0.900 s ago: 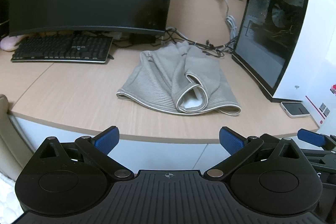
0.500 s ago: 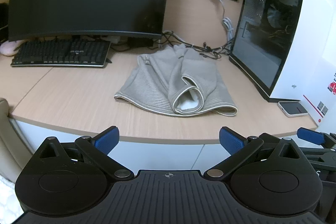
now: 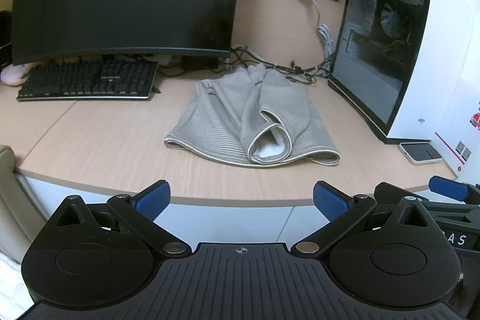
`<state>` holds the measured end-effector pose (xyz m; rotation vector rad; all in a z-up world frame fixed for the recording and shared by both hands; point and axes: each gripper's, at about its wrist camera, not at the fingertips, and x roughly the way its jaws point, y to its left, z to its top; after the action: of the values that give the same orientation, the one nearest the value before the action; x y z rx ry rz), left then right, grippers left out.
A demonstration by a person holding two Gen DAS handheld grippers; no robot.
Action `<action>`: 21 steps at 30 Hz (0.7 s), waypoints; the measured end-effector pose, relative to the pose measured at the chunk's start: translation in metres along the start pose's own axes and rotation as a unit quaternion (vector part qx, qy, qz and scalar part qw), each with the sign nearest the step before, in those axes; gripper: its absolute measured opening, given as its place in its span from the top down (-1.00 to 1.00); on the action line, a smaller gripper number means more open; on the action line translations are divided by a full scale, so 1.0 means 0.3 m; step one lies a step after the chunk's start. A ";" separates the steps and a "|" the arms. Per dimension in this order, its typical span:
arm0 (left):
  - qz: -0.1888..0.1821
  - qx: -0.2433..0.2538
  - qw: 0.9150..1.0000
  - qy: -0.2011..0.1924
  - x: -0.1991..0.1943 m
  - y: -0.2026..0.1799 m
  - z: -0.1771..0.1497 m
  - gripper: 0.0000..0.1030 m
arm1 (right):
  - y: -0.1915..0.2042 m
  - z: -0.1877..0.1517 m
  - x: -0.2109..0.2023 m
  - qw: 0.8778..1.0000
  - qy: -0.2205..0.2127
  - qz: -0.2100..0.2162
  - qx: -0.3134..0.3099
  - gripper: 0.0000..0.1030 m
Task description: Fold clothes
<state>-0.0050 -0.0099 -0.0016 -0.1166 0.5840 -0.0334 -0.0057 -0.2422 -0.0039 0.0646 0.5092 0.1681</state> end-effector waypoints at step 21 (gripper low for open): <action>0.014 0.010 1.000 0.012 -0.002 0.016 -0.001 -1.00 | 0.009 -0.003 0.022 1.000 0.011 0.012 0.003 -1.00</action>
<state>-0.0055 -0.0050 -0.0021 -0.0889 0.6089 -0.0143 -0.0009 -0.2383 -0.0077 0.0743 0.5310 0.1903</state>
